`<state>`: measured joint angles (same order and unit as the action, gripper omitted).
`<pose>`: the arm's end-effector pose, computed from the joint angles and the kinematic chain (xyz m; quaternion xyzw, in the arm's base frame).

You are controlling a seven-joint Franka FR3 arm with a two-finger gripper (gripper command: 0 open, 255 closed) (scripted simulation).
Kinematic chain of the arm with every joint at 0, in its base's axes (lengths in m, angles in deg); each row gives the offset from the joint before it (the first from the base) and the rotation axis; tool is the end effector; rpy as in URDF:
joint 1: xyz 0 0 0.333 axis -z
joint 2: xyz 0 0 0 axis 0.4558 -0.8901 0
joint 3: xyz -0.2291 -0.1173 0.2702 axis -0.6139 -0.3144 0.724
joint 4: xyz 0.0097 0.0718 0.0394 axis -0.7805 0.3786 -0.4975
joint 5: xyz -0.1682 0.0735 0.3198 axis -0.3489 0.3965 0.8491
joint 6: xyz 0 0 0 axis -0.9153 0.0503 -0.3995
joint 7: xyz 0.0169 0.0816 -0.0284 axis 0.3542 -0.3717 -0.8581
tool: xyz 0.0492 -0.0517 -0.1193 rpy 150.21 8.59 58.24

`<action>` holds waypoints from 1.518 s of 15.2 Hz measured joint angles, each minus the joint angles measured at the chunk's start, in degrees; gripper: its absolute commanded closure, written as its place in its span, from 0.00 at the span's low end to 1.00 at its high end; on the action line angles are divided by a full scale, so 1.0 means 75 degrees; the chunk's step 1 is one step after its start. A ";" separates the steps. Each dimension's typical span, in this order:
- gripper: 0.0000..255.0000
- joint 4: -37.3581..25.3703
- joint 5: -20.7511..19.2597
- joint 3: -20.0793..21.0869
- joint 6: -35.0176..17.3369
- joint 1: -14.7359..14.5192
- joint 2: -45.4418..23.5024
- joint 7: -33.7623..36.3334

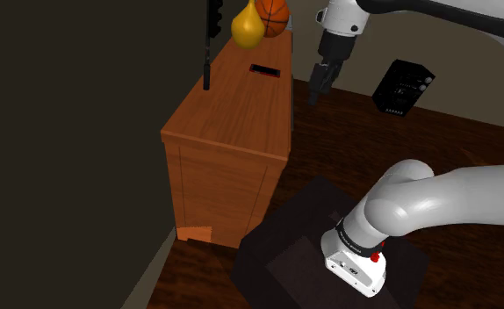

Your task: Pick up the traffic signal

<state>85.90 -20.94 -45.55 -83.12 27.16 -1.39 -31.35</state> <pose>0.2455 0.0044 0.6090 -0.9957 -0.0850 0.0370 0.0017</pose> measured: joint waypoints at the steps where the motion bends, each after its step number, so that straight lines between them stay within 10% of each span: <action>1: 0.00 0.0000 0.0000 0.0000 0.0000 0.0000 0.0000 0.0000; 23: 0.00 -0.4878 0.1182 -0.1469 -0.1800 -0.1030 -0.5000 -0.5182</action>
<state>49.31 -12.07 -56.56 -96.62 19.44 -38.88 -70.22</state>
